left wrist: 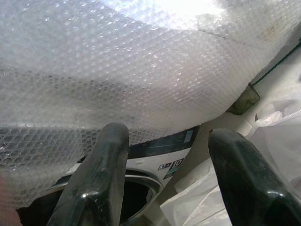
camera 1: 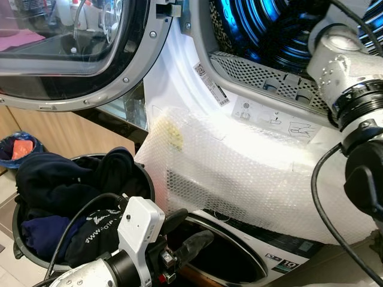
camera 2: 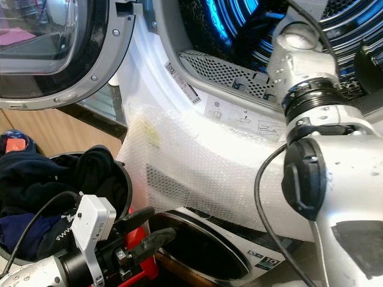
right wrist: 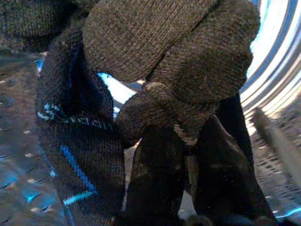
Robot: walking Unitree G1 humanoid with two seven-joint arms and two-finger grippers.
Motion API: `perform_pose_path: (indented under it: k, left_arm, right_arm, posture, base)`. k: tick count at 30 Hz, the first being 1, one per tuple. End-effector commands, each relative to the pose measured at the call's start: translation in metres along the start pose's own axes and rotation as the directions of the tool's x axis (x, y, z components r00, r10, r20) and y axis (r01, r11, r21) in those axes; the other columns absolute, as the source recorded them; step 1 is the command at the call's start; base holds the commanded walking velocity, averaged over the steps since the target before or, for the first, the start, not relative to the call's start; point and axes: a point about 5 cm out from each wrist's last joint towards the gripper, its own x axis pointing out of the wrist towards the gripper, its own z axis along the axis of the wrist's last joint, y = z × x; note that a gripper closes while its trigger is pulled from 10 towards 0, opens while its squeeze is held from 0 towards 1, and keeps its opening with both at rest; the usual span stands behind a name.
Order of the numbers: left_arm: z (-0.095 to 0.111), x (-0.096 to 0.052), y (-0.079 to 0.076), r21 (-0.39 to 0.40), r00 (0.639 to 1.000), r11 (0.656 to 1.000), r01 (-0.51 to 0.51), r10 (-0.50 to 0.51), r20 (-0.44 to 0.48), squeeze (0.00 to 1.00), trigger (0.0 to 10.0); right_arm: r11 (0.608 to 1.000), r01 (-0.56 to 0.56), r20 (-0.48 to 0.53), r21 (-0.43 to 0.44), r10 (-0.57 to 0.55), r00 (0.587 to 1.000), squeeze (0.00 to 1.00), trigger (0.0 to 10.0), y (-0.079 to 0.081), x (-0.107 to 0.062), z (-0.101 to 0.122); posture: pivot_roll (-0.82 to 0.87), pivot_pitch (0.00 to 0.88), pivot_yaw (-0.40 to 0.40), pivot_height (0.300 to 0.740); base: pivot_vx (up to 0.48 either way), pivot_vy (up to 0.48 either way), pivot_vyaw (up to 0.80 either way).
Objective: Clothes washing
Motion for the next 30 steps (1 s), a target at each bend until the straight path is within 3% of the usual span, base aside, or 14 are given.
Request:
perform_pose_path:
  k: [1, 3, 4, 9, 18, 30]
  left_arm:
    - [0.002, -0.002, -0.006, 0.003, 1.000, 1.000, 0.018, -0.018, 0.002, 0.00, 10.0]
    - [0.002, -0.002, -0.006, 0.000, 1.000, 1.000, 0.017, -0.017, 0.003, 0.00, 10.0]
    - [0.002, -0.001, -0.006, -0.005, 1.000, 1.000, 0.017, -0.017, 0.007, 0.00, 10.0]
    - [0.002, -0.001, -0.006, -0.012, 1.000, 1.000, 0.019, -0.019, 0.006, 0.00, 10.0]
    - [0.004, 0.001, -0.006, 0.008, 0.999, 0.999, 0.038, -0.038, 0.005, 0.00, 10.0]
    - [0.007, 0.001, -0.005, 0.006, 0.999, 1.000, 0.029, -0.029, 0.019, 0.00, 10.0]
  right_arm:
    - [0.999, 0.048, 0.008, -0.026, -0.048, 0.999, 0.00, 10.0, -0.013, 0.003, -0.001]
    - [0.996, 0.072, 0.008, -0.044, -0.071, 0.997, 0.00, 10.0, -0.018, 0.004, -0.003]
    - [0.995, 0.083, 0.006, -0.054, -0.083, 0.997, 1.00, 10.0, -0.023, 0.005, -0.005]
    - [0.991, 0.110, 0.007, -0.079, -0.110, 0.994, 1.00, 10.0, -0.033, 0.006, -0.005]
    - [0.996, 0.024, -0.050, -0.090, -0.029, 0.998, 1.00, 10.0, -0.028, 0.006, -0.011]
    - [0.978, -0.087, -0.154, -0.189, 0.058, 0.986, 1.00, 10.0, -0.022, 0.005, -0.029]
  posture:
    - [0.14, 0.153, -0.182, 0.740]
    - [0.14, 0.149, -0.180, 0.740]
    - [0.14, 0.146, -0.180, 0.740]
    - [0.14, 0.135, -0.172, 0.740]
    - [0.13, 0.124, -0.163, 0.740]
    - [0.13, 0.119, -0.166, 0.740]
  base:
    - [0.000, 0.000, 0.00]
    - [0.000, 0.000, 0.00]
    - [0.000, 0.000, 0.00]
    - [0.000, 0.000, 0.00]
    - [0.000, 0.000, 0.00]
    - [0.000, 0.000, 0.00]
